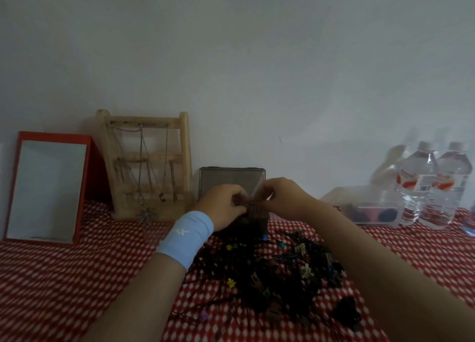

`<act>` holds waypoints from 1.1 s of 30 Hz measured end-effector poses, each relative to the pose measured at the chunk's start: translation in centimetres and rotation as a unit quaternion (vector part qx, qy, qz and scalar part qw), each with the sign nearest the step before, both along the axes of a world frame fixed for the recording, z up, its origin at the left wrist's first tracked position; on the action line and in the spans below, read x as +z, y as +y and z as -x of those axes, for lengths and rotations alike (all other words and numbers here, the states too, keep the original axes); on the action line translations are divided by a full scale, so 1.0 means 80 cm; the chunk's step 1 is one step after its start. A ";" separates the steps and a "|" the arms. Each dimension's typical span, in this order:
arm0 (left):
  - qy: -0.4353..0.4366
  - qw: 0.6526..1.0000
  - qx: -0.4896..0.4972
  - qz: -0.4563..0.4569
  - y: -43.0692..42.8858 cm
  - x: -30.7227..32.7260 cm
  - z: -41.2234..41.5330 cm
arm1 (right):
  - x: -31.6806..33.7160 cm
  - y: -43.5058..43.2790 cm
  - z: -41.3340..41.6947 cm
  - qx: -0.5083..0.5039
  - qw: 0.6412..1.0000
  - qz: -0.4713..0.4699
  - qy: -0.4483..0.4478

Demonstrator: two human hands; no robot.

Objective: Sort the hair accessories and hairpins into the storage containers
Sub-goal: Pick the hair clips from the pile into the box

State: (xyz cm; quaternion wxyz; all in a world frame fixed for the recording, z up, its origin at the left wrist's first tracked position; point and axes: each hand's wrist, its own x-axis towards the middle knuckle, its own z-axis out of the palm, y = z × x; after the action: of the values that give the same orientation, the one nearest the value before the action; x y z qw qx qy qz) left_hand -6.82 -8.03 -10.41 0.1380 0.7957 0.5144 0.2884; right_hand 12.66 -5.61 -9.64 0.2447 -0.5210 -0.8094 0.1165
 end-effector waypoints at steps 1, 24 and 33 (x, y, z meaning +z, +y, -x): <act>0.003 1.000 -0.011 0.009 -0.006 -0.004 -0.004 | 0.001 -0.007 -0.006 0.007 1.000 0.011 -0.016; 0.160 0.962 -0.113 0.190 -0.087 -0.022 -0.028 | 0.005 -0.101 -0.062 0.005 0.971 0.194 -0.137; 0.206 0.951 -0.123 0.192 -0.084 -0.027 -0.035 | -0.011 -0.089 -0.072 -0.025 0.971 0.150 -0.186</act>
State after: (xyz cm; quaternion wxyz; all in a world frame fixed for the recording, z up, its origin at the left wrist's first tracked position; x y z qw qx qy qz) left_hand -4.05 -14.73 -12.57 0.2138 0.8535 0.4751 -0.0060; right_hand 18.46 -12.70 -10.53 0.0117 -0.5841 -0.8008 0.1319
